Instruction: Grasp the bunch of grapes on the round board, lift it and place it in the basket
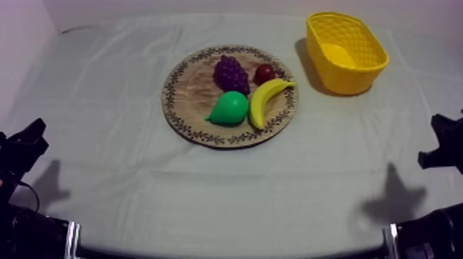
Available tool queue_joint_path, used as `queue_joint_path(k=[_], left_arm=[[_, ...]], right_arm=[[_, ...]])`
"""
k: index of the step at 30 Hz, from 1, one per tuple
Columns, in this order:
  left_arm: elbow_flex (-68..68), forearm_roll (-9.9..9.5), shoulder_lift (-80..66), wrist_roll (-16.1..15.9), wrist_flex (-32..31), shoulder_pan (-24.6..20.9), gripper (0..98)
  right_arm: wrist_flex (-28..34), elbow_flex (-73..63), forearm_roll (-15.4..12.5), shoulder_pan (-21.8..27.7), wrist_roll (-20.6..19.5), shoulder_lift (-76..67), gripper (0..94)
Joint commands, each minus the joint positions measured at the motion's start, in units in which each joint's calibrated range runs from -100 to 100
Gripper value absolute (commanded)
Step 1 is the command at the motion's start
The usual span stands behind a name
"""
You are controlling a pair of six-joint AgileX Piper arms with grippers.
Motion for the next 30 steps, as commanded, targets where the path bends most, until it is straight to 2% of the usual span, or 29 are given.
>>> queue_joint_path(k=[1, 6, 16, 23, 30], left_arm=[[0.0, 0.02, 0.0, 0.0, 0.0, 0.0, 0.1], [0.0, 0.02, 0.0, 0.0, 0.0, 0.0, 0.1], [0.0, 0.02, 0.0, 0.0, 0.0, 0.0, 0.1], [0.0, 0.02, 0.0, 0.0, 0.0, 0.0, 0.1], [0.0, 0.02, 0.0, 0.0, 0.0, 0.0, 0.1]], right_arm=[[1.0, -7.8, -0.5, -0.2, -0.2, 5.9, 0.7], [3.4, -21.7, -2.2, -0.5, -0.4, 15.5, 0.7], [3.7, -43.0, -4.6, -0.4, -0.6, 27.8, 0.7], [8.2, -55.9, -6.9, 0.1, 0.7, 34.3, 0.7], [11.8, -64.9, -6.1, -3.8, 0.1, 40.1, 0.7]])
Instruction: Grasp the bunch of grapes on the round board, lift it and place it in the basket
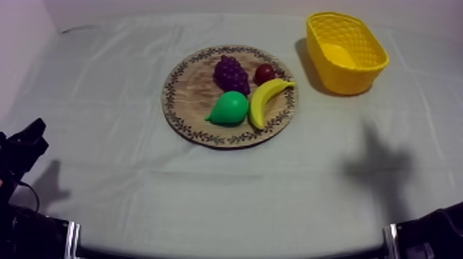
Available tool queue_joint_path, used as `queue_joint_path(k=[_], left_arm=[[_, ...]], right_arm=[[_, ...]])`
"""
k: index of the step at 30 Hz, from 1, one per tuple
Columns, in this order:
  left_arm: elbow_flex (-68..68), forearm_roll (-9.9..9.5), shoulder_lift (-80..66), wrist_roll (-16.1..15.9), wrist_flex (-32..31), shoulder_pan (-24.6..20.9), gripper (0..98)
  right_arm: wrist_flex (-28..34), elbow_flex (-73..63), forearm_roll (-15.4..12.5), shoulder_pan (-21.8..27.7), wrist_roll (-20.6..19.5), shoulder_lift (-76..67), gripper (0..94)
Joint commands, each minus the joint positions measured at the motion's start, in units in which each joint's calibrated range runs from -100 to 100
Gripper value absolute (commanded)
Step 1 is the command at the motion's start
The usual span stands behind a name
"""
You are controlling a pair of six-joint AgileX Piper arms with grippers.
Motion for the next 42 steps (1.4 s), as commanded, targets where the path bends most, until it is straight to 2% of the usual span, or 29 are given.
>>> queue_joint_path(k=[1, 11, 26, 42], left_arm=[[0.0, 0.02, 0.0, 0.0, 0.0, 0.0, 0.1], [0.0, 0.02, 0.0, 0.0, 0.0, 0.0, 0.1], [0.0, 0.02, 0.0, 0.0, 0.0, 0.0, 0.1], [0.0, 0.02, 0.0, 0.0, 0.0, 0.0, 0.1]], right_arm=[[0.3, -3.4, 0.4, -2.0, -0.5, 1.5, 0.7], [5.3, -13.6, 0.5, -6.4, -1.4, 8.7, 0.7], [6.1, -18.9, 7.5, -18.5, -7.3, 22.1, 0.7], [5.2, -20.4, 12.0, -26.6, -12.6, 35.8, 0.7]])
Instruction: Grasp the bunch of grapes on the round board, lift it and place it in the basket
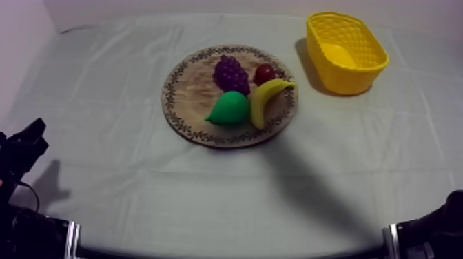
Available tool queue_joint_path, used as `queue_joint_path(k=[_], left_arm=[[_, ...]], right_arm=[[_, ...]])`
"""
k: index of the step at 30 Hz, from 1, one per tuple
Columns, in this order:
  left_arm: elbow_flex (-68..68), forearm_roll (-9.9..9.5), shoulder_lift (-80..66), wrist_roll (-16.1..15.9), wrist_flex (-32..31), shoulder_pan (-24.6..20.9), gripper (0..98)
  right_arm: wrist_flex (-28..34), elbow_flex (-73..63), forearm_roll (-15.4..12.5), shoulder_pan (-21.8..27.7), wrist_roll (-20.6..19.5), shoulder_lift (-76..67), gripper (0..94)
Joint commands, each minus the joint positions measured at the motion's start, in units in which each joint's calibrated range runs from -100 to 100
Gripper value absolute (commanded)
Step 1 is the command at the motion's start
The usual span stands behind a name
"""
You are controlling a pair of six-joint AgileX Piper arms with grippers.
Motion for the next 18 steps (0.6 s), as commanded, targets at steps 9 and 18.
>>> queue_joint_path(k=[9, 18], left_arm=[[0.0, 0.02, 0.0, 0.0, 0.0, 0.0, 0.1], [0.0, 0.02, 0.0, 0.0, 0.0, 0.0, 0.1]], right_arm=[[1.3, -6.3, 2.9, -3.5, -5.6, 9.8, 0.7], [9.5, -20.7, 2.9, -3.6, -9.8, 19.6, 0.7]])
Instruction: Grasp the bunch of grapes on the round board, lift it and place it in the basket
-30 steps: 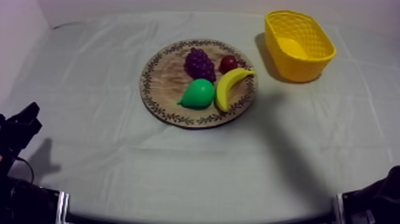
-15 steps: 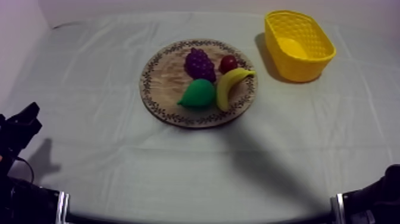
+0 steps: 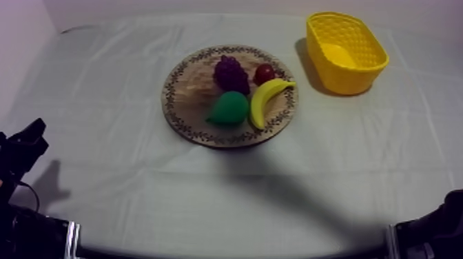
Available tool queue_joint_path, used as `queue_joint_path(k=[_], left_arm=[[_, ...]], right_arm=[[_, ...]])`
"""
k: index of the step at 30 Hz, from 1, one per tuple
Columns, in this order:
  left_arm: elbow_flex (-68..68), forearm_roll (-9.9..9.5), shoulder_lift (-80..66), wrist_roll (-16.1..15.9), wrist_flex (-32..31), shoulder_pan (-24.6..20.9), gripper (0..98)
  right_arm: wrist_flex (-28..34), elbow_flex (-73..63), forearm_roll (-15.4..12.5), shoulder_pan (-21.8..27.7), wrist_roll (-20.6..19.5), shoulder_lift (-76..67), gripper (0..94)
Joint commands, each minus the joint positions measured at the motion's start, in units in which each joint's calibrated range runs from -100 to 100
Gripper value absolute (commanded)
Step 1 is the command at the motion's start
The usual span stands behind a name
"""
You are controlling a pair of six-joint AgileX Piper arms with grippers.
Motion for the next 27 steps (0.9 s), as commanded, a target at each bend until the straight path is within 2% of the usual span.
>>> queue_joint_path(k=[1, 5, 13, 19, 27], left_arm=[[0.0, 0.02, 0.0, 0.0, 0.0, 0.0, 0.1], [0.0, 0.02, 0.0, 0.0, 0.0, 0.0, 0.1], [0.0, 0.02, 0.0, 0.0, 0.0, 0.0, 0.1], [0.0, 0.02, 0.0, 0.0, 0.0, 0.0, 0.1], [0.0, 0.02, 0.0, 0.0, 0.0, 0.0, 0.1]], right_arm=[[2.5, -5.8, -0.2, 0.3, -1.0, 2.9, 0.7], [7.3, -13.3, -0.6, 0.8, -2.0, 7.3, 0.7], [16.5, -26.4, 1.9, 1.5, -6.7, 15.8, 0.7], [24.6, -34.8, 2.7, 1.4, -7.5, 21.3, 0.7], [30.0, -34.0, -0.3, 2.2, -6.5, 24.7, 0.7]])
